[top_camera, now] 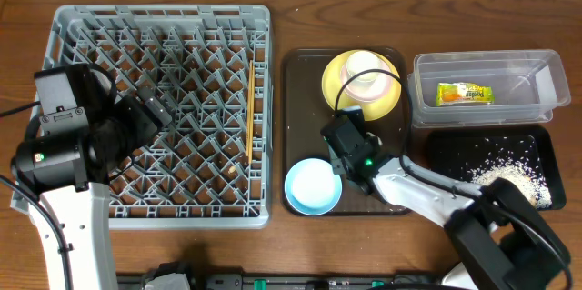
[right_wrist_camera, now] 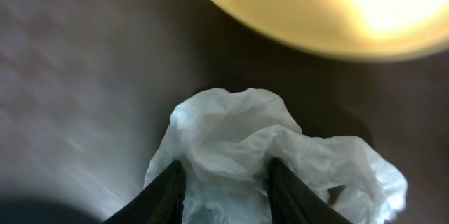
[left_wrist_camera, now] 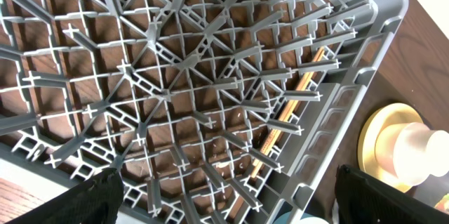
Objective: Sort waste into correct bins and load items into the dishwasher rack
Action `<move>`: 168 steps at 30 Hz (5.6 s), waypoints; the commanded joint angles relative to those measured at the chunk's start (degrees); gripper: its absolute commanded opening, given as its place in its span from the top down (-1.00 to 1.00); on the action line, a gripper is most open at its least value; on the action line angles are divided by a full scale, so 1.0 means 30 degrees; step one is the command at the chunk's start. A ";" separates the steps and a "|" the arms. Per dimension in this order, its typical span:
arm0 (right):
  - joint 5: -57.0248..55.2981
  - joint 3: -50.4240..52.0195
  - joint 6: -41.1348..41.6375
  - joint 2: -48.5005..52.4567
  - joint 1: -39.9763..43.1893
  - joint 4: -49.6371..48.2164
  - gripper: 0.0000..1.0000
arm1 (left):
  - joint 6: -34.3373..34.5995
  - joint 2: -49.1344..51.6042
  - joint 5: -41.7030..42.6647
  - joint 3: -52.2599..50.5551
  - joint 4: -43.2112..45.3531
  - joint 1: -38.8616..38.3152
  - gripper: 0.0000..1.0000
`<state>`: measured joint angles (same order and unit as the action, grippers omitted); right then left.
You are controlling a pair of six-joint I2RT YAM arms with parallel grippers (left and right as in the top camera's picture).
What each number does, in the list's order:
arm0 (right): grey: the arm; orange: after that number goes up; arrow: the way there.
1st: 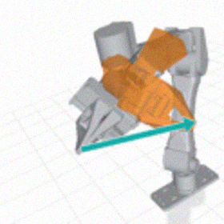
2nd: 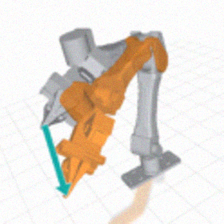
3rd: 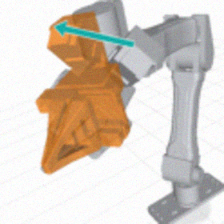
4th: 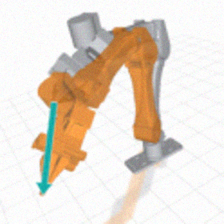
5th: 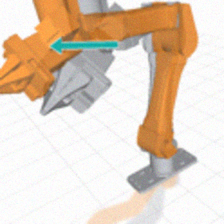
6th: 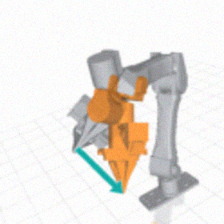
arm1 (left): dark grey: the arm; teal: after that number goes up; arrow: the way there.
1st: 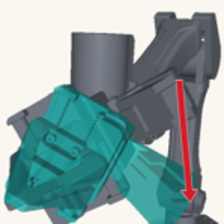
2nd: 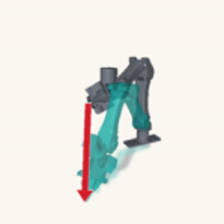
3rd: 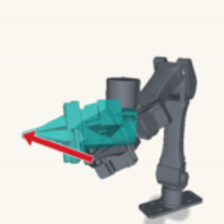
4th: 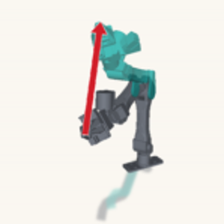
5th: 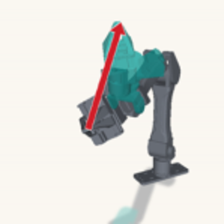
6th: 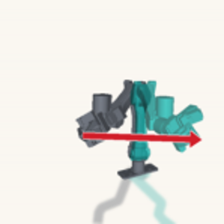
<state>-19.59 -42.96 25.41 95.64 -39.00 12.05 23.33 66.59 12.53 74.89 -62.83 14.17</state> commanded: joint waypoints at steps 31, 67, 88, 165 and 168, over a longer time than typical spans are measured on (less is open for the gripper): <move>-0.0648 0.0211 0.1224 -0.1676 0.1362 0.2222 -0.48 | -0.0117 0.0022 -0.0109 0.0240 -0.0044 0.0095 -0.94; 0.5486 -0.2455 0.3934 -0.5741 1.4506 -0.1421 0.98 | -0.0109 0.0022 -0.0109 0.0240 -0.0044 0.0095 -0.95; 0.7861 -0.2470 0.2441 -0.3971 1.5227 -0.5027 -0.66 | -0.0117 0.0022 -0.0109 0.0240 -0.0044 0.0095 -0.95; 1.1540 -1.5001 -0.5850 0.7584 0.1749 1.4994 0.14 | -0.0117 0.0022 -0.0109 0.0240 -0.0044 0.0095 -0.95; 1.1540 -1.5737 -0.5858 0.6368 0.1974 1.5074 0.15 | -0.0117 0.0022 -0.0109 0.0240 -0.0044 0.0095 -0.94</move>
<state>14.22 -86.89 7.20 120.09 -33.87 57.23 23.33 66.61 12.53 74.89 -62.83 14.15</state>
